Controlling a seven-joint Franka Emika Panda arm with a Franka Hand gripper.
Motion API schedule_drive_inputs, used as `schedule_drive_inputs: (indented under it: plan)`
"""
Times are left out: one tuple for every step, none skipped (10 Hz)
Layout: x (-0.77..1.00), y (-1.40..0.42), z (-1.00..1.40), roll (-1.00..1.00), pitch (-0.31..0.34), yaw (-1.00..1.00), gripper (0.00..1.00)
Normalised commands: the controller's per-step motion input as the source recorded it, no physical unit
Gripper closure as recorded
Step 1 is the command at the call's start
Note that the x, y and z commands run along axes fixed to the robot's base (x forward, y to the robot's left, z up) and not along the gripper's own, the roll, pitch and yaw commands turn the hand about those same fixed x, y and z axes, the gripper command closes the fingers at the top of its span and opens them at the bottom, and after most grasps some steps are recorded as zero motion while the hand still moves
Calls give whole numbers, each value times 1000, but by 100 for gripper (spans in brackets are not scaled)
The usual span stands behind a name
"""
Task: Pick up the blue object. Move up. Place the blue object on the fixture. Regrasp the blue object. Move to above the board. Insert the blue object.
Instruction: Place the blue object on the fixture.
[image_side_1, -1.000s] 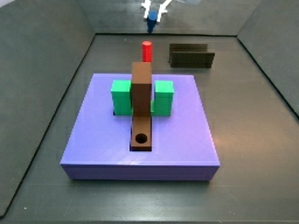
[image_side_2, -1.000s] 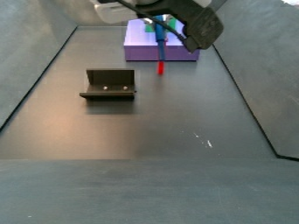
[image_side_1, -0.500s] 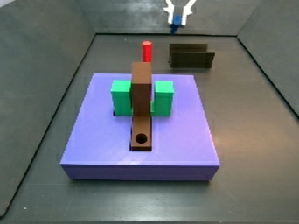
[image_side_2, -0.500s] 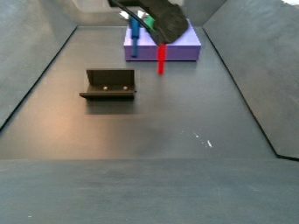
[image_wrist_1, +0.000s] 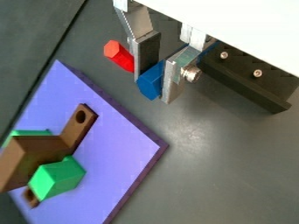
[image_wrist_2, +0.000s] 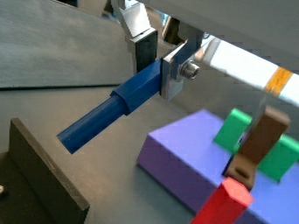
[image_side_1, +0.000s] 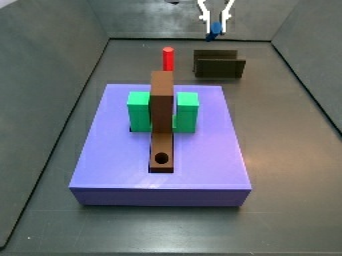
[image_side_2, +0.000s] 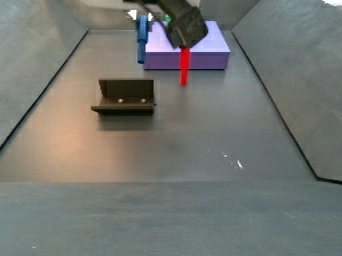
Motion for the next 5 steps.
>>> schedule_drive_inputs:
  plan:
    - [431,243,49,-1000,386,0,100]
    - [631,451,-194,-617,220,3,100]
    - [551,454,-189,-566,311,31,100]
    - [77,-20,0,31,46,0,100]
    - [46,249,-91,40,0,151,100]
